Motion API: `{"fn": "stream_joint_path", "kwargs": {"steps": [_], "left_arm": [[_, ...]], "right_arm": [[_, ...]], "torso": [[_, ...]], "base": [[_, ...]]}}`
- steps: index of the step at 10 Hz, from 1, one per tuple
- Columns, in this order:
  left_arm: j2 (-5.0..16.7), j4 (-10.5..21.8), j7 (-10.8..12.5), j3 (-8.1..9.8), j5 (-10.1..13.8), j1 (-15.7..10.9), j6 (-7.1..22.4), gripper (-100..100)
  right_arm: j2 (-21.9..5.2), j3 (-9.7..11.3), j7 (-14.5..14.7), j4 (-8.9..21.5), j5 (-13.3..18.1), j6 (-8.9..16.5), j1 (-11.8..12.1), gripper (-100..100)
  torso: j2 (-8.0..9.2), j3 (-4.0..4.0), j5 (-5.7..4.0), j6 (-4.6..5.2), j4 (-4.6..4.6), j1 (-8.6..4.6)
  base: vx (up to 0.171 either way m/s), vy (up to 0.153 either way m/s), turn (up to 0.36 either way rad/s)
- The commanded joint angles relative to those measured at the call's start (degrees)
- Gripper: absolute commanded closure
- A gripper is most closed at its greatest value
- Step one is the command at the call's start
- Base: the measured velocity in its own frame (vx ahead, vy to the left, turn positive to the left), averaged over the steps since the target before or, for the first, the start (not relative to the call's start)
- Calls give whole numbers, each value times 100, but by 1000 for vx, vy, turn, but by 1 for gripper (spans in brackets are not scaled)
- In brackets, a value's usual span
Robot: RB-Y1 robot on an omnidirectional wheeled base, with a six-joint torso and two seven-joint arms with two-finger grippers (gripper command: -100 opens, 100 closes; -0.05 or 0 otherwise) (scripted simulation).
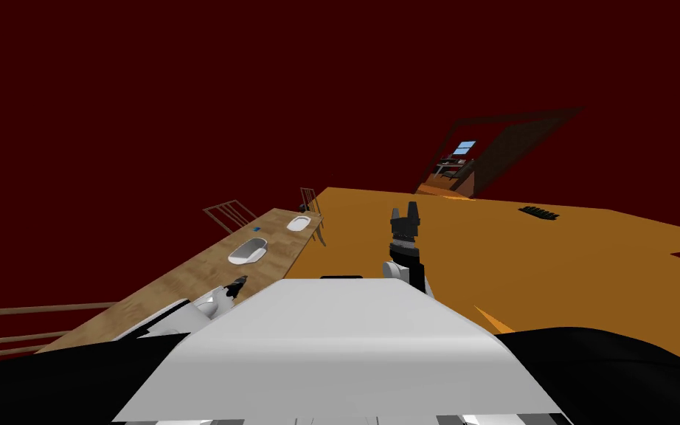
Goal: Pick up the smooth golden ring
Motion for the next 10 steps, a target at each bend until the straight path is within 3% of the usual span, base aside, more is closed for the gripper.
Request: {"fn": "stream_joint_path", "kwargs": {"steps": [1, 5, 6, 7, 8, 9, 10], "left_arm": [[0, 0, 0, 0, 0, 0, 0, 100], [-4, 1, 3, 1, 4, 5, 6, 100], [-3, 1, 1, 1, 3, 5, 6, 0], [0, -286, -286, 107, 100, 103, 195, 100], [0, -334, -300, 107, 100, 103, 195, 100], [-24, -687, -503, 238, 196, 185, 414, 100], [-24, -763, -671, 238, 196, 185, 414, 100]], "right_arm": [[0, 0, 0, 0, 0, 0, 0, 0], [0, 0, 0, 0, 0, 0, 0, 0], [0, 0, 0, 0, 0, 0, 0, 0], [0, 0, 0, 0, 0, 0, 0, 0], [0, -1, 0, 0, 0, 0, 2, 0], [0, 0, 0, 0, 0, 0, 1, 0], [0, -1, 0, 0, 0, 0, 2, 0]], "torso": [[0, 0, 0, 0, 0, 0], [-6, -2, -3, 5, 1, -1], [-5, -2, -2, 4, 1, -1], [-5, -2, -2, 3, 1, 0], [-10, -6, -1, -16, -4, 7], [-14, -8, 1, -6, -3, 7], [-18, -10, 5, -14, -5, 10]], "base": [[0, 0, 0], [-1, 0, 2], [0, 0, 0], [37, 20, 281], [42, 11, 198], [49, 20, 313], [50, 13, 129]]}}
